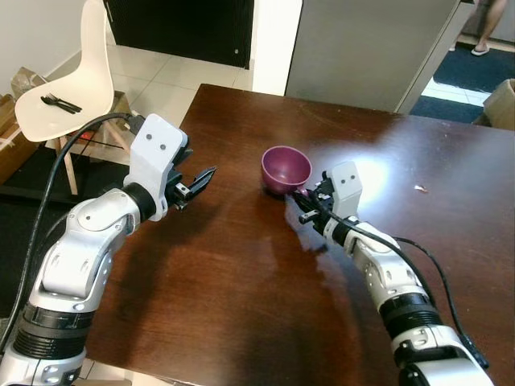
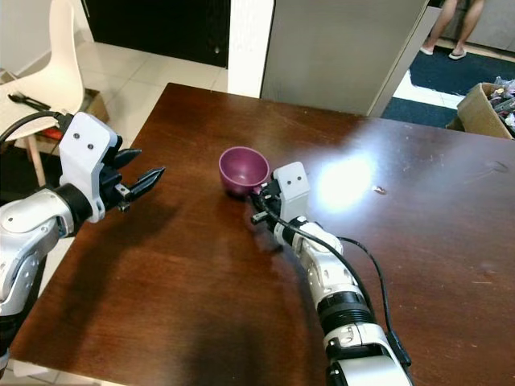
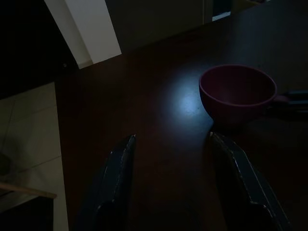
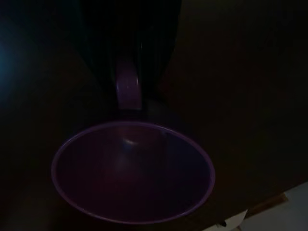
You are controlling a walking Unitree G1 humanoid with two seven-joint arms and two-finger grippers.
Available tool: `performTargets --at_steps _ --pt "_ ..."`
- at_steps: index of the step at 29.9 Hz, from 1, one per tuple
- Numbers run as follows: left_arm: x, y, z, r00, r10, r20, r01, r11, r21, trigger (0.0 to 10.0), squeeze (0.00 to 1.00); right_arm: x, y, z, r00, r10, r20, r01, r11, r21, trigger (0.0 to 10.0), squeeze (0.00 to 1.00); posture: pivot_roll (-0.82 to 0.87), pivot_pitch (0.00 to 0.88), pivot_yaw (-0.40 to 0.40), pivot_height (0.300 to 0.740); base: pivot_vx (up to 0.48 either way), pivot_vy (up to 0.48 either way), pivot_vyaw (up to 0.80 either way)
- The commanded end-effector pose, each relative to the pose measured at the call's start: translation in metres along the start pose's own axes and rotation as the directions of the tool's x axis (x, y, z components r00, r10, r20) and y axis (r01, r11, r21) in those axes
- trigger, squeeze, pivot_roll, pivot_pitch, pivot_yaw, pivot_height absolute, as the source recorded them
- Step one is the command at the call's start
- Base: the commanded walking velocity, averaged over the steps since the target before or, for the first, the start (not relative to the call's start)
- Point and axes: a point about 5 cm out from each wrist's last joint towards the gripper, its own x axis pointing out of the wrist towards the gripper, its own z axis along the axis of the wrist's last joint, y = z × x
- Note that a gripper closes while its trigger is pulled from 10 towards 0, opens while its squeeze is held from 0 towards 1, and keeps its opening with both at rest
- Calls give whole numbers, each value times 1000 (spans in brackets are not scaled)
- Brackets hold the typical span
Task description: Setting the table
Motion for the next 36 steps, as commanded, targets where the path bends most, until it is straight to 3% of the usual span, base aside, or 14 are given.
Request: performTargets --at_steps 1,4,5,6,8,9,18,19,21,22,25,30,35,36 --pt "0 -3 -3 1000 -2 -16 2 1000 0 10000 0 0 1 -3 1000 10 -5 -11 1000 -5 10000 169 32 91 24 740 0 0 0" --pt "0 -4 -3 1000 -3 -15 3 1000 -3 10000 0 -1 1 -5 1000 11 -7 -11 1000 -2 10000 267 32 92 24 740 0 0 0" --pt "0 -4 -3 1000 -2 -15 2 1000 -3 10000 0 -1 0 -5 1000 11 -8 -11 1000 -2 10000 761 32 91 23 740 0 0 0" --pt "0 -4 -3 1000 -1 -15 1 1000 -4 10000 0 -1 0 -6 1000 10 -8 -10 1000 -1 10000 902 32 90 23 740 0 0 0" --pt "0 -5 -3 1000 -1 -15 1 1000 -4 10000 0 -1 0 -6 1000 10 -6 -10 1000 -1 10000 902 31 90 22 740 0 0 0" --pt "0 -5 -3 1000 0 -15 0 1000 -5 10000 0 -1 -1 -6 1000 7 -4 -7 1000 -2 10000 1000 31 90 22 740 0 0 0" --pt "1 -7 -5 1000 -3 -12 3 1000 -15 10000 0 -7 -9 9 997 -30 67 30 999 -11 10000 1000 17 82 19 740 0 0 0" --pt "1 -9 -7 1000 -3 -17 2 1000 -22 10000 0 -13 -9 16 994 -39 104 43 999 -31 10000 769 14 81 17 740 0 0 0" --pt "1 -9 -7 1000 -3 -17 2 1000 -22 10000 0 -13 -9 16 994 -39 104 43 999 -31 10000 769 14 81 17 740 0 0 0" --pt "0 -10 -9 1000 13 -22 -14 999 -32 10000 0 -20 -8 22 989 -54 138 59 998 -34 10000 0 11 81 18 740 0 0 0" --pt "-4 -14 -23 993 105 -62 -110 989 -95 10000 0 -47 1 38 965 -98 241 100 995 5 10000 0 -14 85 37 740 0 0 0" --pt "-13 -21 -36 981 168 -98 -182 970 -158 10000 0 -82 25 43 941 -140 307 122 990 77 10000 0 -45 87 53 740 0 0 0" --pt "-17 -20 -38 974 207 -92 -219 966 -140 10000 0 -94 34 44 913 -240 330 203 969 142 10000 0 -58 84 56 740 0 0 0" --pt "-18 -18 -38 970 231 -81 -239 964 -116 10000 0 -98 33 45 889 -314 333 269 947 175 10000 0 -64 82 59 740 0 0 0"
